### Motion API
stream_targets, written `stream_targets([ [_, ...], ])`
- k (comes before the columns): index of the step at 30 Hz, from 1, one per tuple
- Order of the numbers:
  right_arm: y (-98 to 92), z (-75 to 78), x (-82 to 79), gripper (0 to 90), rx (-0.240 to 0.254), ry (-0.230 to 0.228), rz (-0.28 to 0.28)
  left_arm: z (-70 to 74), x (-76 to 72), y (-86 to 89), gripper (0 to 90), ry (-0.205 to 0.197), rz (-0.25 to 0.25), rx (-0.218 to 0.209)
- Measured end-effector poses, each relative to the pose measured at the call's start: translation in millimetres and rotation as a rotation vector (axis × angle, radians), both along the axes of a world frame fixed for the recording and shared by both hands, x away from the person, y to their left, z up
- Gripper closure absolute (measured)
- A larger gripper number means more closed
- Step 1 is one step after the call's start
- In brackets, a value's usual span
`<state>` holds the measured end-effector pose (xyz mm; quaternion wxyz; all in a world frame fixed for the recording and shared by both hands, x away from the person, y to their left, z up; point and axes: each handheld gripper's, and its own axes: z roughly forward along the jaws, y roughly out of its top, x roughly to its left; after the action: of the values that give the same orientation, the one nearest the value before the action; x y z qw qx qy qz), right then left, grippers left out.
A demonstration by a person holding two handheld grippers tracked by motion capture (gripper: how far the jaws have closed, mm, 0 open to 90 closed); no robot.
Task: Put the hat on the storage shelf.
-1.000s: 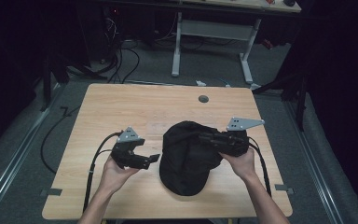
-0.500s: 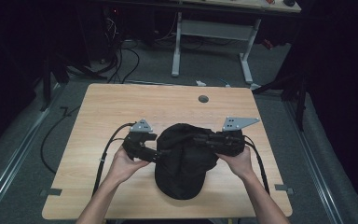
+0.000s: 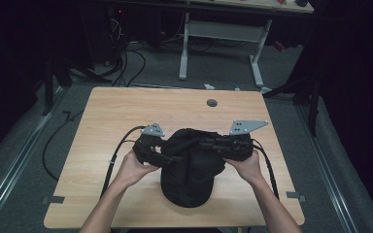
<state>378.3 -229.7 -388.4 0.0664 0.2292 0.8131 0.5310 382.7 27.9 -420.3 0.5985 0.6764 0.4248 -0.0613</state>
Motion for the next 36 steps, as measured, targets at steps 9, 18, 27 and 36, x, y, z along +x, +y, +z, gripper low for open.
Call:
stream_targets([
  [9, 3.6, -0.2, 5.0, 80.0, -0.015, -0.014, -0.039, 5.0, -7.3, 4.2, 46.4, -0.021, -0.008, -0.014],
  [18, 12.2, 6.2, 9.5, 79.5, -0.025, -0.04, -0.069, 13.5, -15.8, 9.0, 64.5, -0.033, -0.042, -0.04],
  [27, 19.4, 5.1, 16.7, 78.9, -0.022, -0.023, -0.06, 17.6, -20.1, 13.5, 81.3, -0.039, -0.032, -0.029],
  [36, 18.1, 5.8, 16.0, 75.8, -0.014, -0.023, -0.071, 19.8, -19.3, 12.9, 83.8, -0.037, 0.021, -0.03],
])
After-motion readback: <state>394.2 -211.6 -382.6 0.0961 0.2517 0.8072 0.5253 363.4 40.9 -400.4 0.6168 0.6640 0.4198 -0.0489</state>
